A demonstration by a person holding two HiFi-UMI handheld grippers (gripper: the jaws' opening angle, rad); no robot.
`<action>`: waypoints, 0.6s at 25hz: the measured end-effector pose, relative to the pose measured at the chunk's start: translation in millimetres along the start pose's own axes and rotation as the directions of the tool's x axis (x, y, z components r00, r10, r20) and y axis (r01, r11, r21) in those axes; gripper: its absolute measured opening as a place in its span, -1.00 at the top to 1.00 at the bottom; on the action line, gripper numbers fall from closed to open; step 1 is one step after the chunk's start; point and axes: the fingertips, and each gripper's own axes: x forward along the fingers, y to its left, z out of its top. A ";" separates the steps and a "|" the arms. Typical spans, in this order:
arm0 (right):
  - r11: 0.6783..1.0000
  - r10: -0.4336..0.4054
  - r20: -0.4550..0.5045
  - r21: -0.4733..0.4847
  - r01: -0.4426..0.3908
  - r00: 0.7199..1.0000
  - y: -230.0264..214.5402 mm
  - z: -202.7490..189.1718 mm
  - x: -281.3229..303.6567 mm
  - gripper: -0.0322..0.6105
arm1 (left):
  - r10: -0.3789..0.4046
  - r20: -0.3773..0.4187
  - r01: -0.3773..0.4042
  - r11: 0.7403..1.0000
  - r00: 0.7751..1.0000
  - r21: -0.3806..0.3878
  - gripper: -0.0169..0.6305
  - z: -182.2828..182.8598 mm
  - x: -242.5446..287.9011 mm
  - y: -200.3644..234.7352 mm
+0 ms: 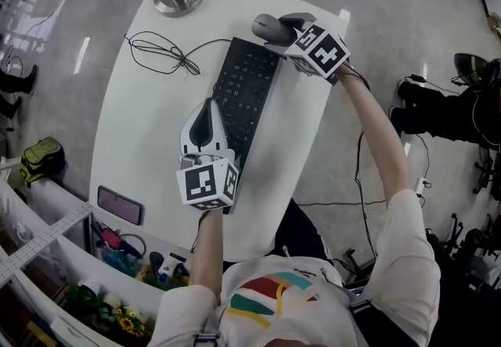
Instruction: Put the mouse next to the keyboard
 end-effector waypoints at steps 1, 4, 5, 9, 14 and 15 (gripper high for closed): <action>1.000 0.016 -0.002 -0.003 -0.016 1.000 -5.4 -1.2 5.7 0.02 | 0.005 0.001 -0.005 1.000 1.000 0.000 0.84 -0.2 3.4 0.5; 0.998 0.065 -0.023 -0.010 -0.066 0.998 -16.3 -7.6 23.4 0.02 | 0.018 -0.013 -0.018 1.000 1.000 -0.004 0.84 -6.2 12.4 2.1; 0.997 0.079 -0.037 -0.014 -0.079 0.996 -17.8 -11.1 29.3 0.02 | 0.019 -0.020 -0.019 1.000 1.000 -0.005 0.84 -9.5 14.4 2.2; 0.994 0.087 -0.099 -0.050 -0.092 0.991 -19.8 -23.1 45.9 0.02 | 0.003 -0.041 -0.003 1.000 0.999 -0.010 0.84 -21.0 20.2 1.4; 0.990 0.114 -0.122 -0.068 -0.123 0.986 -21.2 -26.5 51.4 0.02 | 0.001 -0.033 0.001 0.999 0.999 0.049 0.84 -16.3 16.7 0.9; 0.989 0.125 -0.120 -0.068 -0.134 0.985 -20.8 -27.4 50.7 0.02 | 0.001 -0.027 0.000 0.999 1.000 0.041 0.84 -14.3 13.9 0.9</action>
